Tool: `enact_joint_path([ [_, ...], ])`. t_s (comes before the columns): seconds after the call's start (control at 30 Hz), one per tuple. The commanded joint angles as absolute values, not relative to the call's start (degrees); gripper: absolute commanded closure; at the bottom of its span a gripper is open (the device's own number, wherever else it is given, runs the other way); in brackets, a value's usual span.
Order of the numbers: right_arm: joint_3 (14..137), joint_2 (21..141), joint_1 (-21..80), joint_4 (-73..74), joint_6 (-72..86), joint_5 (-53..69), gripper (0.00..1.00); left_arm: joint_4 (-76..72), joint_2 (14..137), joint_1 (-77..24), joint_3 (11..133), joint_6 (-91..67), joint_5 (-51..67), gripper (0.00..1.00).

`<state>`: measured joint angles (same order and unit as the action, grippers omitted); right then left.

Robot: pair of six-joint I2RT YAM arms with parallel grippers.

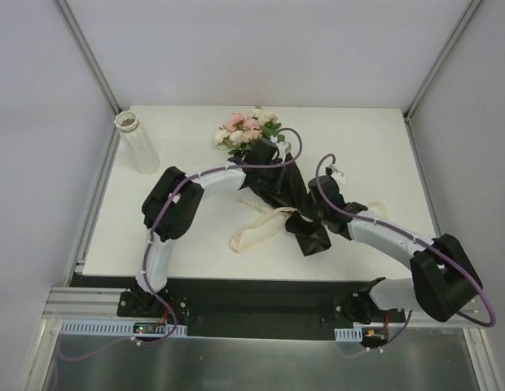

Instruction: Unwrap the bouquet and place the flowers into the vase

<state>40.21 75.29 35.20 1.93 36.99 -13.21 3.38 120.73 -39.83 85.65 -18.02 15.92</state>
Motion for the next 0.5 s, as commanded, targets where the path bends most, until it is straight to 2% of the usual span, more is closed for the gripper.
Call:
enact_joint_path([
  [0.0, 37.4, 76.1, 35.4, 0.2, 39.2, -12.7, 0.94, 0.4, 118.0, -40.4, 84.7, -16.7, 14.9, 0.85],
  [0.13, 36.4, 75.8, 35.4, 1.0, 39.3, -14.4, 0.94, 0.1, 117.5, -40.4, 84.4, -16.3, 14.9, 0.85],
  [0.47, 35.9, 74.7, 35.2, 1.9, 39.9, -15.5, 0.93, -1.2, 110.2, -40.8, 84.7, -15.9, 18.0, 0.75],
])
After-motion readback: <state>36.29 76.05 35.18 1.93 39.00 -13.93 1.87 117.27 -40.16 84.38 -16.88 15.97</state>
